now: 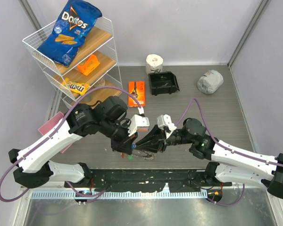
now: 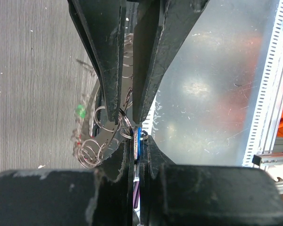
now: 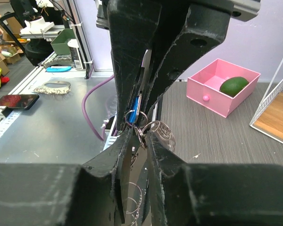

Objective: Remove the keys from the keyring
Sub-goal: Remove the key from the keyring.

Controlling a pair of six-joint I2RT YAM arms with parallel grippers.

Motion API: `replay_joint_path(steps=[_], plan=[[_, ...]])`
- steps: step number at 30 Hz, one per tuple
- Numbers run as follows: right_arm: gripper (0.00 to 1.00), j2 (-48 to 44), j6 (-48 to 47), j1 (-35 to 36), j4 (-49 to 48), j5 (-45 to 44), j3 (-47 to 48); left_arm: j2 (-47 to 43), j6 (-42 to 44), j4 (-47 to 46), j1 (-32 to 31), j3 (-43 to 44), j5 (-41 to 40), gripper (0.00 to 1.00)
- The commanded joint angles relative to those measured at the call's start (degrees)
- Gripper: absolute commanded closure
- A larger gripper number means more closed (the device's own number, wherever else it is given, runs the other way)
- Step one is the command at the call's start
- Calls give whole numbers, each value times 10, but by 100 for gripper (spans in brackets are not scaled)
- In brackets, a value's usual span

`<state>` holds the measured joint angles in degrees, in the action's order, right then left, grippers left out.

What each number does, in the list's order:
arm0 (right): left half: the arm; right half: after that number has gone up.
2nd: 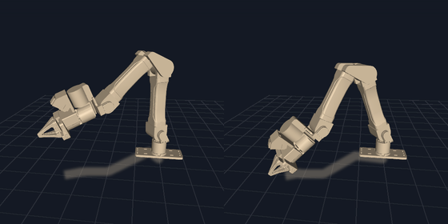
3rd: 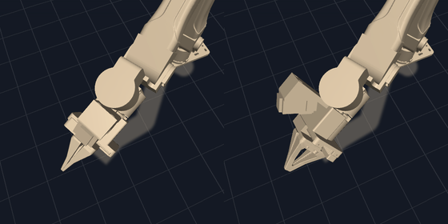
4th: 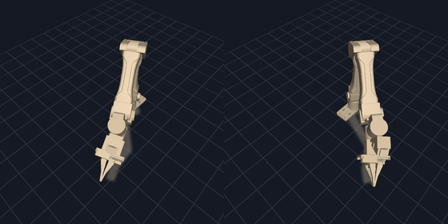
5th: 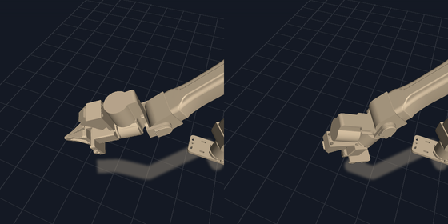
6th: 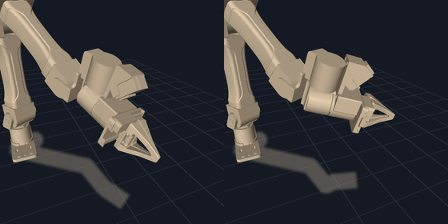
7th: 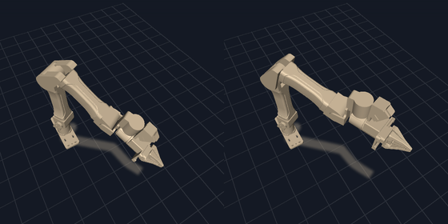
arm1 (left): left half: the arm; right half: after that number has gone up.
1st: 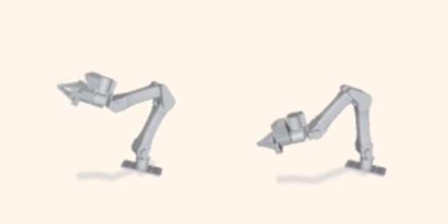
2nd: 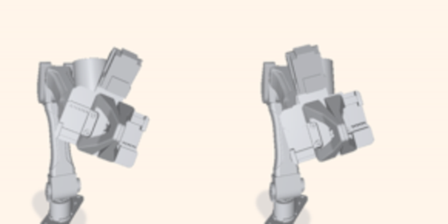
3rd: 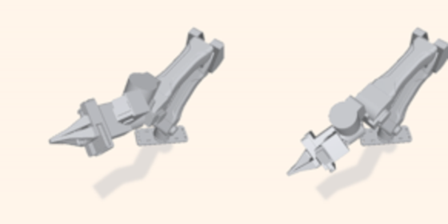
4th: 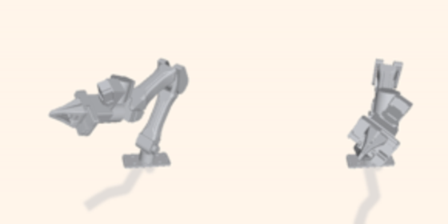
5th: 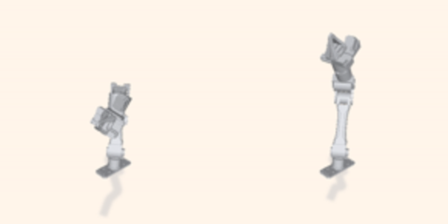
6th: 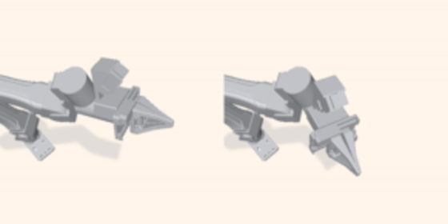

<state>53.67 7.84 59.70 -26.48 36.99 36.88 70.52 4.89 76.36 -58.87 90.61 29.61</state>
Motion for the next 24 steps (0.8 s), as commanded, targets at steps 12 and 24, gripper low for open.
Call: replay_joint_path(steps=[12,24], plan=[[95,-20,11,6,-45,9,15,-18,0,-14,-2,11,12,100],[95,-54,110,5,-210,-49,-59,-21,-4,-24,-1,8,17,100]])
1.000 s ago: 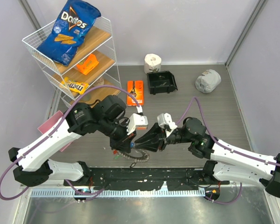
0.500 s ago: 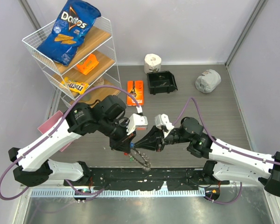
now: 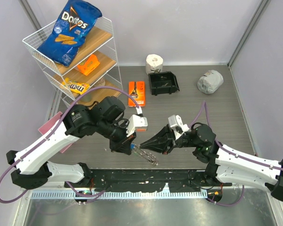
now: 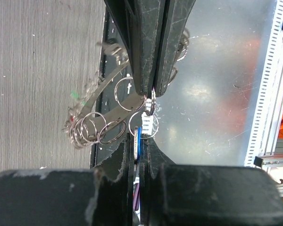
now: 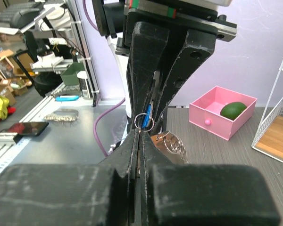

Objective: Remove the keys from the keyring
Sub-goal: Remove the key from the keyring.

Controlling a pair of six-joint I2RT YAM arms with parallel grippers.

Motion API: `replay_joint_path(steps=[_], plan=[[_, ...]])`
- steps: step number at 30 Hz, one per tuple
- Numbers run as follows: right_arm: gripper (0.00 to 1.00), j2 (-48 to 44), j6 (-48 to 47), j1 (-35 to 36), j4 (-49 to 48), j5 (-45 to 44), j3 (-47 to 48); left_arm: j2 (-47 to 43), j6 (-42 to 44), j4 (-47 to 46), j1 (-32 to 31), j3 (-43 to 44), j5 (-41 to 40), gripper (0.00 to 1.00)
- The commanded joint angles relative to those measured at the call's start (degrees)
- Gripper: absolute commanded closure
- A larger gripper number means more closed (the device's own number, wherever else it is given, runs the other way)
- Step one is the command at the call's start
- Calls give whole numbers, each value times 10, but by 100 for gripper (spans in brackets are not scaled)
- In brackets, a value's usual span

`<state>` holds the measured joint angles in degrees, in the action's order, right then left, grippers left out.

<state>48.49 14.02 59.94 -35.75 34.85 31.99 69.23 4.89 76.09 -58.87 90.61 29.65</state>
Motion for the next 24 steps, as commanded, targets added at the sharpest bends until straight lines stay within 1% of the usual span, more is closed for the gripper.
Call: replay_joint_path(steps=[1,2,3,4,6,9,15,24], plan=[[95,0,53,3,-134,-28,-10,-8,-5,-21,-2,7,17,100],[83,6,57,2,-136,-26,-10,-7,-5,-22,-1,7,17,100],[75,8,58,3,-127,-24,-8,-8,-4,-22,-1,7,17,100],[65,8,51,3,-120,-22,-4,-8,-3,-22,-2,8,16,100],[61,2,33,3,-91,-22,-3,-9,-3,-22,-2,9,16,100],[61,-10,8,3,-40,-25,5,-12,-2,-21,-1,9,18,100],[67,9,-56,3,52,6,55,-10,-2,-21,-2,13,24,100],[66,47,-88,3,96,31,90,-9,-2,-17,-2,22,29,100]])
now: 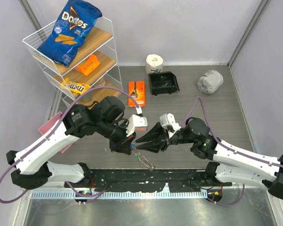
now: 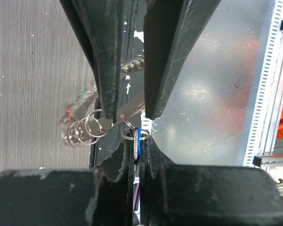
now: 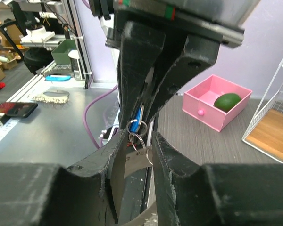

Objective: Remove the keys from the keyring
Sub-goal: Remove the key from the keyring.

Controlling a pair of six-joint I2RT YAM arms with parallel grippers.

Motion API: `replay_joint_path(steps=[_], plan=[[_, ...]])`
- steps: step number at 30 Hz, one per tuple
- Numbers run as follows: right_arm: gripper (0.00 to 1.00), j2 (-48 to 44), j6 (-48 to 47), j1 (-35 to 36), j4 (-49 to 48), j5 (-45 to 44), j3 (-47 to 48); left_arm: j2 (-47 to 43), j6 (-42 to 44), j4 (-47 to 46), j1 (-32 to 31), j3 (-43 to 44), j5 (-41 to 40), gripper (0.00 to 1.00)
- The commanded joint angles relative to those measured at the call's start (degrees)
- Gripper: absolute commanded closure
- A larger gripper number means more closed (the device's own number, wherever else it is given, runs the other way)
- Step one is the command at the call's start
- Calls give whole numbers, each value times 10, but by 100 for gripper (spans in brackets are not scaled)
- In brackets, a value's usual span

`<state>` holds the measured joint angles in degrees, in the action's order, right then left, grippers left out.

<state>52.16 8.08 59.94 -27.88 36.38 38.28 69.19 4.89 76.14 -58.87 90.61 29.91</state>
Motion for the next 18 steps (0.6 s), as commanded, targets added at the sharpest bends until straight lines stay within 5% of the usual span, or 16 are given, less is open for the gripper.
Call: replay_joint_path(steps=[1,10,18], plan=[[66,13,-31,3,18,19,27,-8,-1,-15,-3,23,27,100],[67,28,-47,3,33,40,40,-10,4,-13,-8,24,29,100],[81,32,-36,4,20,56,38,-10,4,-13,-7,26,23,100]])
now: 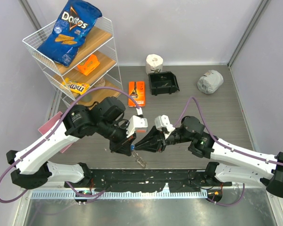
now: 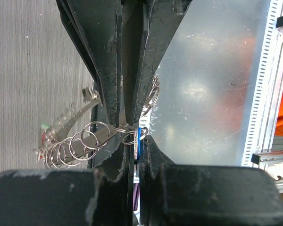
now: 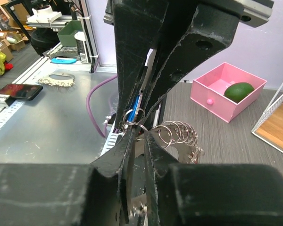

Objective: Remove the keys from the keyring
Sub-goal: Remove the key from the keyring.

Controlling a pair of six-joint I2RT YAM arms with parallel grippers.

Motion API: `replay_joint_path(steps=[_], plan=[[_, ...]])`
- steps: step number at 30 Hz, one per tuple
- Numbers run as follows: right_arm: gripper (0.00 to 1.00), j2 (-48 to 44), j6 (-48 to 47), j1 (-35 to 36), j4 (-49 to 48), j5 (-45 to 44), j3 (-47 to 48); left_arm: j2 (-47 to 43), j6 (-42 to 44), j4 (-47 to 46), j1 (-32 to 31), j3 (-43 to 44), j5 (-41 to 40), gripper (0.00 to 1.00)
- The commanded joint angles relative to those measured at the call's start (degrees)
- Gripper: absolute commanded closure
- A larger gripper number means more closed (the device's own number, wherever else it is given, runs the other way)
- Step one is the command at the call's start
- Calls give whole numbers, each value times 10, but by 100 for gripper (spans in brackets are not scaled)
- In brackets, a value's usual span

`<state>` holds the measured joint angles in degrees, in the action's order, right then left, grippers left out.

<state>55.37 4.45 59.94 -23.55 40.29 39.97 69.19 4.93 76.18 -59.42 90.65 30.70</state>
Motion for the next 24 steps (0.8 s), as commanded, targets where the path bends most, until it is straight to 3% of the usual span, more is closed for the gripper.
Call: replay_joint_path(steps=[1,3,4,8,24], plan=[[80,0,1,4,-23,16,20,-11,3,-15,-3,25,15,100],[74,0,2,4,-24,15,19,-13,3,-15,-3,25,15,100],[65,-1,1,4,-24,11,19,-12,3,-15,-3,25,16,100],[59,2,-1,4,-25,12,21,-12,3,-13,-3,27,24,100],[55,-11,-18,4,-11,-13,21,-16,3,-7,-7,29,23,100]])
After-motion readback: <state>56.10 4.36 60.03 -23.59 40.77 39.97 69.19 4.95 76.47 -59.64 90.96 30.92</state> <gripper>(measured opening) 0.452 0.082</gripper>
